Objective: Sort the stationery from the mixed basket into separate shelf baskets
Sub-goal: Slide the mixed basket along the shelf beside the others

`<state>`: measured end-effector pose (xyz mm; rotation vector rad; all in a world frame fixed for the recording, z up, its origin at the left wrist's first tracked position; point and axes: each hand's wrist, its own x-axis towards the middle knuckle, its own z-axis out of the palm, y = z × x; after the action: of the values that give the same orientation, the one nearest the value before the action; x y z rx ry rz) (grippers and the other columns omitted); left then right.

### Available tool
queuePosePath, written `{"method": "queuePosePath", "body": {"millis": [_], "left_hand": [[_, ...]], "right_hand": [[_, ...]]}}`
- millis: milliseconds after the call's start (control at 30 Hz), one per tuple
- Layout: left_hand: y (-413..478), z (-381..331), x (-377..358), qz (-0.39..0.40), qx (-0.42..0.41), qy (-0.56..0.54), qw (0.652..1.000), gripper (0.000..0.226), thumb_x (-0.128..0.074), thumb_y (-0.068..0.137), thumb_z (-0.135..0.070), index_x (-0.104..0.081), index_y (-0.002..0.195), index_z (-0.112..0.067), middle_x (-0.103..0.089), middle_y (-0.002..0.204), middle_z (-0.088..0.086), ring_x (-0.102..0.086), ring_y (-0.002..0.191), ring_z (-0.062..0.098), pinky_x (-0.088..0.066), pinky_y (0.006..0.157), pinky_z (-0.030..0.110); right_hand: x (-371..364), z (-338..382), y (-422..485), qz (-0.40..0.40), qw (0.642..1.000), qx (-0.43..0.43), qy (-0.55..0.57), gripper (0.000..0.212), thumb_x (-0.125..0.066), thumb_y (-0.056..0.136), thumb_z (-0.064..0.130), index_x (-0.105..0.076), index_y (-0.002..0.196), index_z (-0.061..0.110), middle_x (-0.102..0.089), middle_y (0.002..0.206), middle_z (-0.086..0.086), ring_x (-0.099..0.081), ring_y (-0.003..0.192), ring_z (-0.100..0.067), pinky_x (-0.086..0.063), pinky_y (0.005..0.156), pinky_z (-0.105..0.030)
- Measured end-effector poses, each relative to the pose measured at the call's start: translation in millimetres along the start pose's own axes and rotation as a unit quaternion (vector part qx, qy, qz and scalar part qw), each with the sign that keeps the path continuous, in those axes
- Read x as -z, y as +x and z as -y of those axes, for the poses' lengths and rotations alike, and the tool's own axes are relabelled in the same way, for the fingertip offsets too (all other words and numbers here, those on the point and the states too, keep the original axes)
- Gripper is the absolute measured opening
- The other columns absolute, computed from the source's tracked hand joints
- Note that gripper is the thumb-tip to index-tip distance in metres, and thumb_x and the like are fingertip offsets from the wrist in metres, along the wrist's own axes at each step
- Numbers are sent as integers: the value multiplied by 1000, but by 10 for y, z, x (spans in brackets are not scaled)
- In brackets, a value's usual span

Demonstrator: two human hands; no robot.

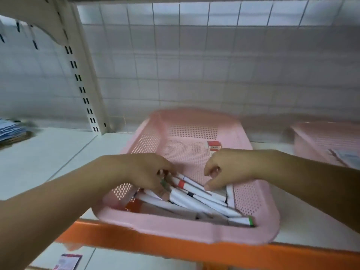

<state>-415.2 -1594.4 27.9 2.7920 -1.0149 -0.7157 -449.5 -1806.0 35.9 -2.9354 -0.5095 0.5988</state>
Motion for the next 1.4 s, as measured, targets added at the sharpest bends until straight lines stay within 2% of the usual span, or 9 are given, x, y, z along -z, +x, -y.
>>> {"method": "queuePosePath", "body": {"millis": [367, 500, 600, 733, 833, 1033, 1200, 1300, 1400], "left_hand": [[205, 110, -13, -125, 18, 85, 988, 28, -65, 79, -30, -59, 104, -19, -56, 84, -6, -53, 92, 21, -42, 77, 27], [212, 102, 19, -167, 52, 86, 981, 41, -63, 84, -29, -54, 122, -17, -59, 116, 2, -53, 108, 21, -43, 83, 27], [193, 73, 91, -215, 61, -54, 973, 49, -57, 89, -19, -44, 136, -17, -52, 131, 3, -50, 116, 19, -42, 90, 26], [132, 13, 231, -262, 43, -431, 862, 37, -57, 91, -16, -53, 127, -12, -58, 122, 3, -56, 111, 21, -46, 91, 32], [134, -68, 237, -242, -13, -627, 741, 19, -60, 88, -13, -63, 106, -7, -67, 106, 6, -63, 102, 22, -50, 88, 36], [147, -124, 178, -314, -69, -612, 722, 17, -55, 91, -19, -63, 93, -4, -68, 91, 8, -64, 91, 20, -48, 89, 35], [175, -69, 323, -365, 42, -749, 551, 26, -38, 101, -22, -47, 79, -10, -54, 47, 2, -59, 43, 17, -55, 51, 31], [177, -36, 290, -356, 24, -750, 557, 25, -37, 101, -22, -44, 79, -12, -38, 44, -1, -36, 30, 11, -38, 36, 15], [151, -9, 249, -325, -14, -763, 559, 18, -43, 97, -15, -47, 79, -10, -34, 44, -2, -30, 32, 9, -29, 37, 11]], "right_hand": [[-115, 321, 397, -10, 992, -107, 65, 27, -68, 76, 15, -63, 99, 4, -62, 89, -9, -53, 70, -17, -42, 57, -23], [-101, 284, 433, -86, 988, -103, 74, 22, -64, 77, 11, -48, 63, 7, -44, 62, -3, -42, 54, -15, -31, 48, -22], [-45, 257, 438, -185, 957, -107, 197, 6, -65, 78, 10, -64, 79, 4, -50, 62, 0, -45, 53, -10, -37, 49, -22], [64, 262, 345, -238, 849, -28, 471, 5, -66, 82, 6, -68, 87, 7, -58, 60, -2, -49, 46, -7, -41, 46, -19], [73, 275, 265, -256, 843, 34, 472, 4, -66, 83, 13, -70, 84, 15, -60, 62, 4, -47, 49, -3, -41, 51, -18], [59, 291, 283, -311, 830, 43, 461, 11, -65, 85, 22, -69, 75, 22, -59, 51, 10, -47, 43, 3, -39, 48, -14], [-58, 243, 328, -173, 957, -69, 223, 10, -68, 84, 25, -64, 83, 16, -57, 74, 9, -55, 73, -10, -44, 63, -21], [-141, 257, 356, -30, 990, -111, 81, 25, -69, 82, 26, -62, 92, 4, -61, 88, -5, -53, 80, -16, -45, 72, -29], [-131, 282, 400, -59, 992, -104, 49, 17, -65, 84, 13, -64, 95, -1, -65, 103, -13, -57, 82, -20, -45, 71, -29]]}}
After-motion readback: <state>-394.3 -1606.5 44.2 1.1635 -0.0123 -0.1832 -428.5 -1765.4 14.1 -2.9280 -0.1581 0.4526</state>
